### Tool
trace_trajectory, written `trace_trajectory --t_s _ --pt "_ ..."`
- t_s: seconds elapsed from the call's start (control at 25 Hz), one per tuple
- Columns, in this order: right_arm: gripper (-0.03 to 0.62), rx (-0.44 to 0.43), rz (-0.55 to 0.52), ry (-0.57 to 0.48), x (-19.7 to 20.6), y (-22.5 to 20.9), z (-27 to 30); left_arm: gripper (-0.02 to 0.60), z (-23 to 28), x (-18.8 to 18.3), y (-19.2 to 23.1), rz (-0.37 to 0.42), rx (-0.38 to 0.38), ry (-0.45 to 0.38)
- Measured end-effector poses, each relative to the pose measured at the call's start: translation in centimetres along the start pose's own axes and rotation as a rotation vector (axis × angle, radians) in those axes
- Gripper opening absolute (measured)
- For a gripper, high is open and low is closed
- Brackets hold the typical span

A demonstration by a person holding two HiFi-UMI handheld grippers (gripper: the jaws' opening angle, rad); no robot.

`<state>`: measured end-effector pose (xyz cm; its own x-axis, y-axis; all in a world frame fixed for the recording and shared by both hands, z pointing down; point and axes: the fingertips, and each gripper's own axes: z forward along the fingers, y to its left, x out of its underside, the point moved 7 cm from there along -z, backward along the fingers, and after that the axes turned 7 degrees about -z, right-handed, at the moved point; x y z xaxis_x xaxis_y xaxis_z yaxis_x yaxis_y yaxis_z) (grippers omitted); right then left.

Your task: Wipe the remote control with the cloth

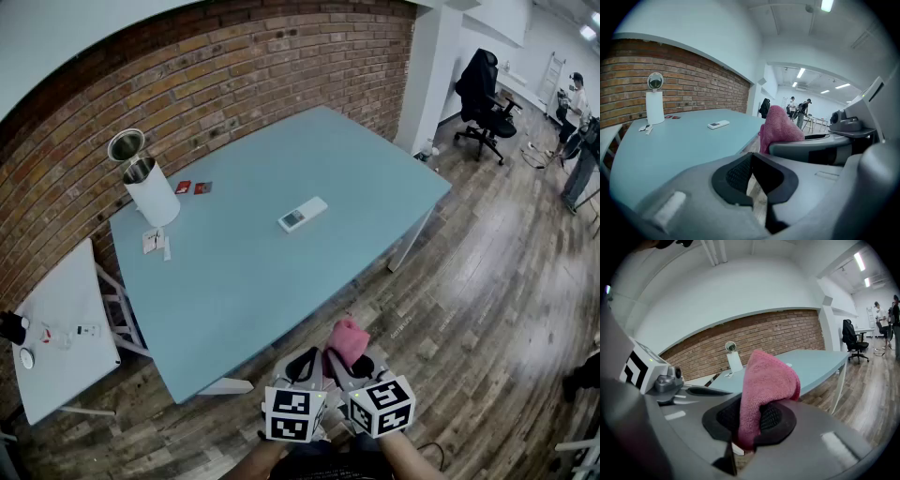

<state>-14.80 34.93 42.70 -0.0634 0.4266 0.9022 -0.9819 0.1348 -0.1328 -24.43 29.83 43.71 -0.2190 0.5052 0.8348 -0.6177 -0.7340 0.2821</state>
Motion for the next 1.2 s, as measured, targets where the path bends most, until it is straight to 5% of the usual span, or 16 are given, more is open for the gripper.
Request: trace_trajectory --t_s 0.68,1.2 --pt "0.064 -0.044 -0.009 -0.009 -1.8 0.0 2.6 0.000 0.8 -1.9 1.9 -0.012 -0.016 -0.025" --pt "0.064 -0.161 -0.005 -0.024 -5.1 -8.3 7.9 0.002 8.5 -6.4 2.2 -0.018 -0.126 -0.024"
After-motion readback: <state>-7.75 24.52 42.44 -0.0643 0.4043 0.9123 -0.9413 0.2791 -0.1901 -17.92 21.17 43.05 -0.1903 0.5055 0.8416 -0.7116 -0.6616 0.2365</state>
